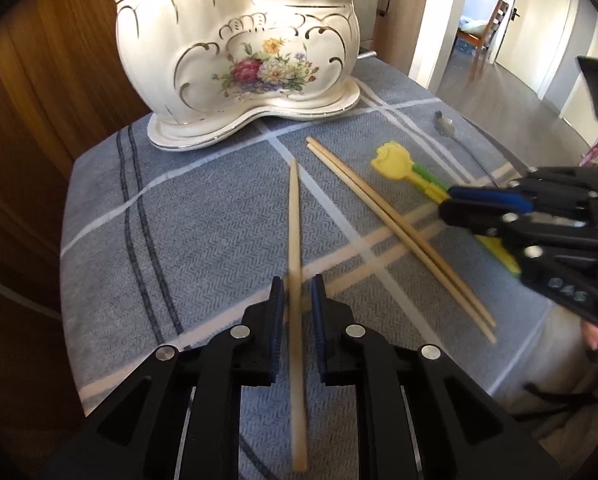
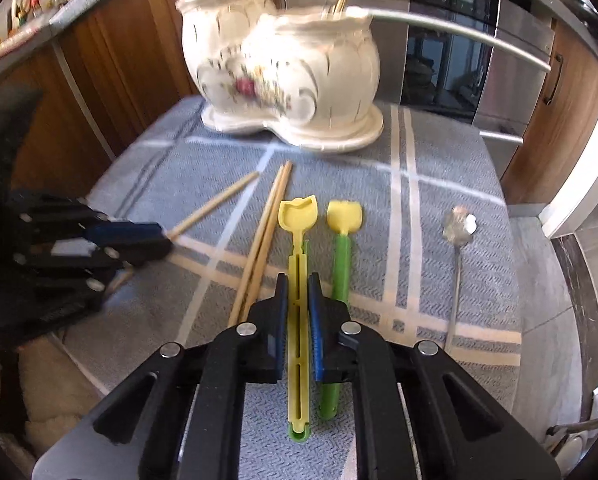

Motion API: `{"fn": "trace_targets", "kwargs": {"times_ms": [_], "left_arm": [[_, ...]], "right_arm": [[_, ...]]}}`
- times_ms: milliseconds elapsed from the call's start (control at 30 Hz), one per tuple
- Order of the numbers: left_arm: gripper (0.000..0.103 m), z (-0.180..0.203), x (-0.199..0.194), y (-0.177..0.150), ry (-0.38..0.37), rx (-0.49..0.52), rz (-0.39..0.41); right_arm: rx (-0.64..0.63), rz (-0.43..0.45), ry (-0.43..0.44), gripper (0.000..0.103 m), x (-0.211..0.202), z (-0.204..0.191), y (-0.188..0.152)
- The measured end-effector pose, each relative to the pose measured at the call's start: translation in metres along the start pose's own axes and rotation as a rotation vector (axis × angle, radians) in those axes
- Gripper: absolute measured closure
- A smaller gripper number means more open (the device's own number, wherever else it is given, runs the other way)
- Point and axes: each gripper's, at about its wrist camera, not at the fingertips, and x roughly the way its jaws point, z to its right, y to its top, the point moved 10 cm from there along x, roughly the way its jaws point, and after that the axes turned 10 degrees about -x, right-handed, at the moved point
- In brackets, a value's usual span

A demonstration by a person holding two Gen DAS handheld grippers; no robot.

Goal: Organize utensils
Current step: 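Carry the chopstick to the larger pot while the right tool carries the yellow utensil to the smaller pot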

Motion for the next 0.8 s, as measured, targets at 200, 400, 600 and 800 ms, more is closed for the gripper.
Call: {"fn": "trace_targets", "kwargs": {"times_ms": [200,400,600,800], "left_arm": [[0.097,-0.003,0.002,0.005,-0.003,-0.002,0.028],[0.097,-0.015,-0.024,0.012,-0.026,-0.016,0.082],[0.097,-0.021,-0.081,0.044,-0.091,-0.032,0.247],[0.097,-0.026,-0.140,0.113,-0.161,-0.076,0.528]], "right_arm": [[0.026,0.100,0.011,0.093,-0.023,0.009,0.014],[0.066,0.201,0.003,0.093,-0.050,0.027,0.033],[0.099,0.357,0.012,0.093,-0.084,0.049,0.075],[0.152,0.491,0.061,0.093,-0.098,0.062,0.128]]}}
